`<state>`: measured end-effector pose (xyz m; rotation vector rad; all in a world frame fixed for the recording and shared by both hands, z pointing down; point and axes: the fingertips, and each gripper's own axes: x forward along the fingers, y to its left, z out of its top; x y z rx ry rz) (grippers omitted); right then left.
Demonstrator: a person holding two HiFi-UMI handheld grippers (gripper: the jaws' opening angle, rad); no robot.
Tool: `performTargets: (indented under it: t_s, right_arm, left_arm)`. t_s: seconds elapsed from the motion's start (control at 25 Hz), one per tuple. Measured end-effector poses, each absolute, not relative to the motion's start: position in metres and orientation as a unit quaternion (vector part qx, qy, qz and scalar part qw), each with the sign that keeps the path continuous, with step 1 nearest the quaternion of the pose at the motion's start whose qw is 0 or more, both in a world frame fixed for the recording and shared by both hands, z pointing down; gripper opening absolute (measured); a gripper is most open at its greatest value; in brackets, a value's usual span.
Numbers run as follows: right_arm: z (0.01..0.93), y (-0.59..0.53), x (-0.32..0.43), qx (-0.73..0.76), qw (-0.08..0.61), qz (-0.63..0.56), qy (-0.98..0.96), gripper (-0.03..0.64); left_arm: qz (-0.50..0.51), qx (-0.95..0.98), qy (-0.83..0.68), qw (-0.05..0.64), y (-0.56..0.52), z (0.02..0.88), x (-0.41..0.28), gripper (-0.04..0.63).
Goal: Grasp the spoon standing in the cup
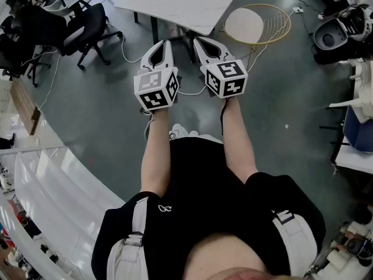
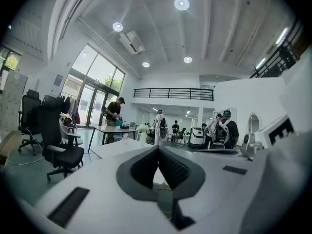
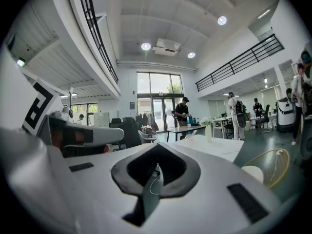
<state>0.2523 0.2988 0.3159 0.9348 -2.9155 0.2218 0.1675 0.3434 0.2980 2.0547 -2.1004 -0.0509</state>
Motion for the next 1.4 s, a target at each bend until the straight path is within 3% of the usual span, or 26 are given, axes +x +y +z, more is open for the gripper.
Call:
performTargets:
  t_s: [0.44, 0.68, 1.4]
  right_arm:
    - [0.315, 0.302, 0.246, 0.266, 0.045, 0.047, -0.962, 0.005]
    - [0.304, 0.285, 0.248, 0.286, 0.010, 0.066, -0.956, 0.006]
    - [0.331, 0.268, 0.217, 0.290, 0.008, 0.120, -0.949, 0.006]
  left_arm:
    - [-0.020, 0.703, -0.705, 0.094, 0.337, 0.300, 0.172, 0.014]
    - [-0.018, 0.698, -0.710, 0.093, 0.333, 0.296, 0.164, 0.014]
    - [-0.021, 0.688, -0.715, 0.120, 0.322, 0.320, 0.119, 0.014]
